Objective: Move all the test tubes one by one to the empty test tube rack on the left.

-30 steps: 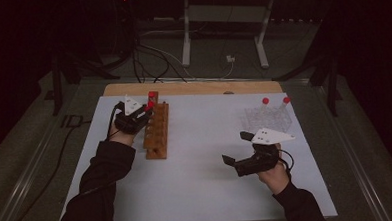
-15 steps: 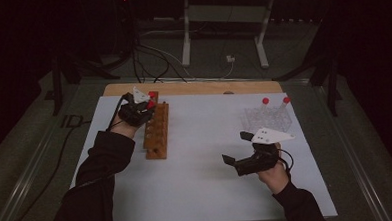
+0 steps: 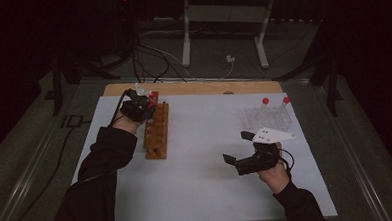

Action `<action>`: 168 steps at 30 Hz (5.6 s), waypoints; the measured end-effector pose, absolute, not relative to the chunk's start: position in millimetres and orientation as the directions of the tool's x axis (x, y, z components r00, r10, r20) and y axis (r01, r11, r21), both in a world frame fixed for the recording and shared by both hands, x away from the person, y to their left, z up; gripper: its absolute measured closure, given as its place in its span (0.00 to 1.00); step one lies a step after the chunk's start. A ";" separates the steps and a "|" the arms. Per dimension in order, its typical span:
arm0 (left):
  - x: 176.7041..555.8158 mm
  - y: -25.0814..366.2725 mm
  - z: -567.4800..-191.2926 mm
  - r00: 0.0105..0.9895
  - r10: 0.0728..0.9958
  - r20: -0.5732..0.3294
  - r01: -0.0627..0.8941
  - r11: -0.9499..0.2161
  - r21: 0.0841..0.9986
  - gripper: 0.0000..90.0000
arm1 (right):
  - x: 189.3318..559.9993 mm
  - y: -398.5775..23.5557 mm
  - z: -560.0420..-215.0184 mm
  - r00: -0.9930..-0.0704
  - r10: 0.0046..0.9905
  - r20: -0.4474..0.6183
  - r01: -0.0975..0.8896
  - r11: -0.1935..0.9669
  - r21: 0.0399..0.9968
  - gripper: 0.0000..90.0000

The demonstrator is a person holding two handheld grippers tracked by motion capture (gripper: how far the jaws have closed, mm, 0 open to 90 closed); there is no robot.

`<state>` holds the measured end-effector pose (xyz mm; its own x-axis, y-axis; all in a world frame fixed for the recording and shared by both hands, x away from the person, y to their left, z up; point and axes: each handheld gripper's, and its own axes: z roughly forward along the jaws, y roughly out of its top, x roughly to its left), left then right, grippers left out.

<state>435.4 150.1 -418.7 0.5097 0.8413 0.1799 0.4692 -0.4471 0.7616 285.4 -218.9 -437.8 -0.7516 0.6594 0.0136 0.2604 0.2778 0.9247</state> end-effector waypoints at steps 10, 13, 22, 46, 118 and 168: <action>429.7 152.5 -414.2 0.532 0.833 0.151 0.466 -0.438 0.769 0.53 | 285.1 -219.8 -436.6 -0.751 0.660 0.012 0.256 0.274 0.927 0.00; 421.9 155.3 -408.2 0.543 0.828 0.136 0.442 -0.420 0.793 0.39 | 284.5 -220.5 -435.3 -0.750 0.661 0.009 0.251 0.272 0.929 0.00; 384.9 174.4 -405.6 0.645 0.763 0.044 0.361 -0.356 0.862 0.03 | 284.3 -227.7 -427.8 -0.732 0.681 -0.008 0.234 0.263 0.936 0.00; 305.2 185.1 -443.8 0.772 0.635 0.018 0.212 -0.285 0.935 0.02 | 323.8 -310.5 -411.1 -0.516 0.856 -0.037 0.270 0.203 0.941 0.00; 302.6 180.7 -449.8 0.809 0.588 0.010 0.211 -0.306 0.928 0.02 | 426.5 -320.4 -440.5 -0.296 0.954 -0.042 0.431 0.173 0.886 0.83; 289.8 128.5 -440.4 0.886 0.462 0.030 0.177 -0.398 0.900 0.03 | 323.9 -184.2 -442.7 -0.790 0.604 -0.100 0.277 0.498 0.822 0.83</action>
